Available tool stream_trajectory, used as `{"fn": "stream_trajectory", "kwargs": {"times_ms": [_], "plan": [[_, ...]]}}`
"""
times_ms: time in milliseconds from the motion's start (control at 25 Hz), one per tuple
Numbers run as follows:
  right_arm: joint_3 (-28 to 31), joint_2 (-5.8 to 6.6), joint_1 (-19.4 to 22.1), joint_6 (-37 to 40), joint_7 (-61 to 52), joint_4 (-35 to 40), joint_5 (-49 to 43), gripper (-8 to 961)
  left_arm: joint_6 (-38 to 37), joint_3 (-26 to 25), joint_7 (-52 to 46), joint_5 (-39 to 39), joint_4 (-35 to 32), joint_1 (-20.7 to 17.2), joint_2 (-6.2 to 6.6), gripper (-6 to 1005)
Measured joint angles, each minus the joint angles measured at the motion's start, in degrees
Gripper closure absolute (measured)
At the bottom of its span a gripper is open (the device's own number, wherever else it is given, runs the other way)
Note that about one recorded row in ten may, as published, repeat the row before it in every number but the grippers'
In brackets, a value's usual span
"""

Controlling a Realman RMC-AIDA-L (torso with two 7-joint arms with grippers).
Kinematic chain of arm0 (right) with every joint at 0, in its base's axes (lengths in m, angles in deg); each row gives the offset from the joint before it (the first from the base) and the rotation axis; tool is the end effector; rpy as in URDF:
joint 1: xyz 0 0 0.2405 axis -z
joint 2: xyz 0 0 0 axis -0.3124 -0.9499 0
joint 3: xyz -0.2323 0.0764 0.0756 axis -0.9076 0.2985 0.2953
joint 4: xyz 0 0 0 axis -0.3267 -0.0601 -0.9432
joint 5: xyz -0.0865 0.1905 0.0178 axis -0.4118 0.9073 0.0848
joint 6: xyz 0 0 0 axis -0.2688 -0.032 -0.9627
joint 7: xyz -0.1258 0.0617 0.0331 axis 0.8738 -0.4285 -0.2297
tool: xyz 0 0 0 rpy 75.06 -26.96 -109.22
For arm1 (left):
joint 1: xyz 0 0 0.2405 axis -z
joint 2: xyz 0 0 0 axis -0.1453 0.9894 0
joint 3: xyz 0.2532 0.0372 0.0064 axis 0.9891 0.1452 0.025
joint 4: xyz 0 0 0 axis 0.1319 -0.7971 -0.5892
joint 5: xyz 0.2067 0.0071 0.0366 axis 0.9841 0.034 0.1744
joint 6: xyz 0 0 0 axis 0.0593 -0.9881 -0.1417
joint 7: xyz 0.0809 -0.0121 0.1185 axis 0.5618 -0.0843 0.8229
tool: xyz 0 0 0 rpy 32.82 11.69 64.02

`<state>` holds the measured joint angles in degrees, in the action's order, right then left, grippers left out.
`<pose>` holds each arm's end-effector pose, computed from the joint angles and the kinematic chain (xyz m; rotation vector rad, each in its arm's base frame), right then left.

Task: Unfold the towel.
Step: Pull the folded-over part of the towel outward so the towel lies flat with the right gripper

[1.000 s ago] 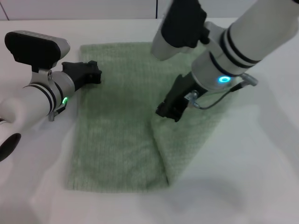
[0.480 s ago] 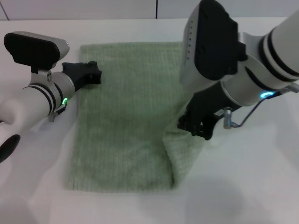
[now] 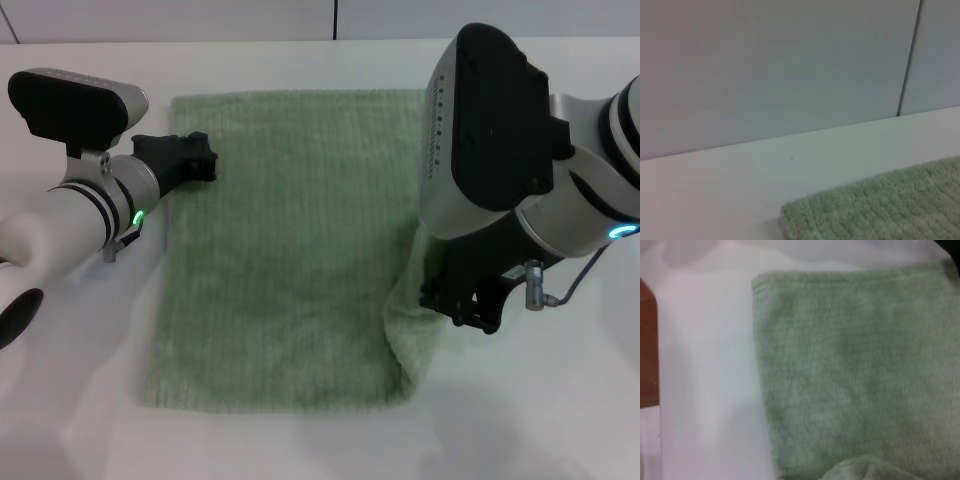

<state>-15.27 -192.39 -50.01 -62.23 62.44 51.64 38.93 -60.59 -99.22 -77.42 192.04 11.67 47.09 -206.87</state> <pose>0.1100 0.2881 -0.0153 -2.9078 0.1588 -0.6795 -0.2696 0.4107 -0.0856 -2.0146 -0.8294 -0.2704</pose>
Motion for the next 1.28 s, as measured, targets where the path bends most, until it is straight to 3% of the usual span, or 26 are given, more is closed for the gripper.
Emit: {"fn": "stream_trajectory", "kwargs": {"times_ms": [360,880,1000,1280], "plan": [[-6.8,0.21,-1.1,-1.3,-4.5,-2.7,-5.4,917,0.5,0.0,0.0,0.0,0.0,0.1,0.08,1000],[-9.0,0.43,-3.6,-1.3,-5.1,-2.9,-5.6,918,0.5,0.0,0.0,0.0,0.0,0.2,0.09,1000],[-9.2,0.48,-4.7,-1.3,-5.1,-3.1,-5.4,824,0.5,-0.1,0.0,0.0,0.0,0.2,0.13,1000],[-8.7,0.52,-4.8,-1.2,-3.8,2.9,-4.2,736,0.4,-0.3,0.0,0.0,0.5,-0.1,0.18,1000]]}}
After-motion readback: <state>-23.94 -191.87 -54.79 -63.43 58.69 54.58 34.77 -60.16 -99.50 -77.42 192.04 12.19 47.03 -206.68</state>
